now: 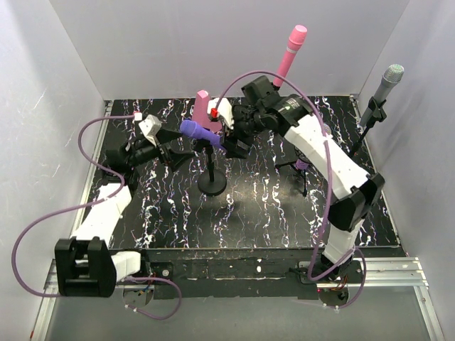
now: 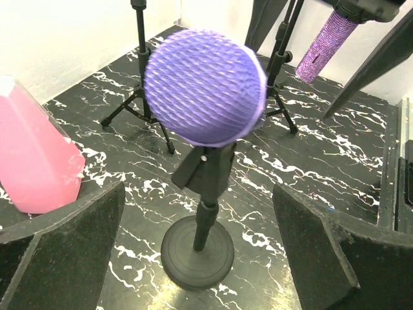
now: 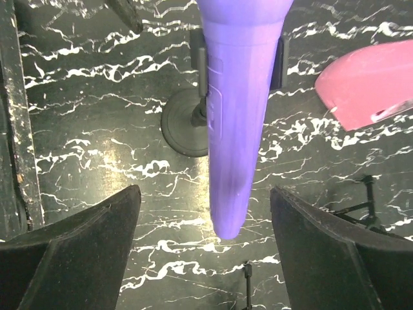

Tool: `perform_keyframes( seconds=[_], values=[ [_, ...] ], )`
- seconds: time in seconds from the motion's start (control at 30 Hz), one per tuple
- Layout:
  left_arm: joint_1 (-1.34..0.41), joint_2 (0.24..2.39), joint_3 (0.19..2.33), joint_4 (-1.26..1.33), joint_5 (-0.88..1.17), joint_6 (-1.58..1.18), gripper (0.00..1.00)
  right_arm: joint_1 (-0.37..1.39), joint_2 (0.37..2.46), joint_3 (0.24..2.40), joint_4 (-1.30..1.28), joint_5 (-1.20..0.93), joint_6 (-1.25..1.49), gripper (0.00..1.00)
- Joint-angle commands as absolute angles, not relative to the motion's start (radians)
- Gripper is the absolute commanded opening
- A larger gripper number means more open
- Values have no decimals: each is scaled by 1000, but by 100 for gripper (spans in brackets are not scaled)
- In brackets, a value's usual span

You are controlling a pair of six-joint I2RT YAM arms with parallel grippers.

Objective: Attach the microphones to the stand

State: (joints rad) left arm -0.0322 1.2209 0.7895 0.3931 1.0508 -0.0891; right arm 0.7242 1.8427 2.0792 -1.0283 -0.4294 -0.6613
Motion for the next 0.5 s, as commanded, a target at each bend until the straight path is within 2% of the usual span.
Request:
perform_keyframes(
  seconds=[0.0,0.23,0.47],
  values=[
    [-29,1079,727,342,930,-71,98,726,1741,2063,-1003,-477,-670,88],
    [-29,953,729,149,786,-58,98,724,1663,2014,-1008,-503,-669,88],
    [-29,825,693,46,603,-245,98,723,1531,1973,-1038,-546,-664,92]
  ],
)
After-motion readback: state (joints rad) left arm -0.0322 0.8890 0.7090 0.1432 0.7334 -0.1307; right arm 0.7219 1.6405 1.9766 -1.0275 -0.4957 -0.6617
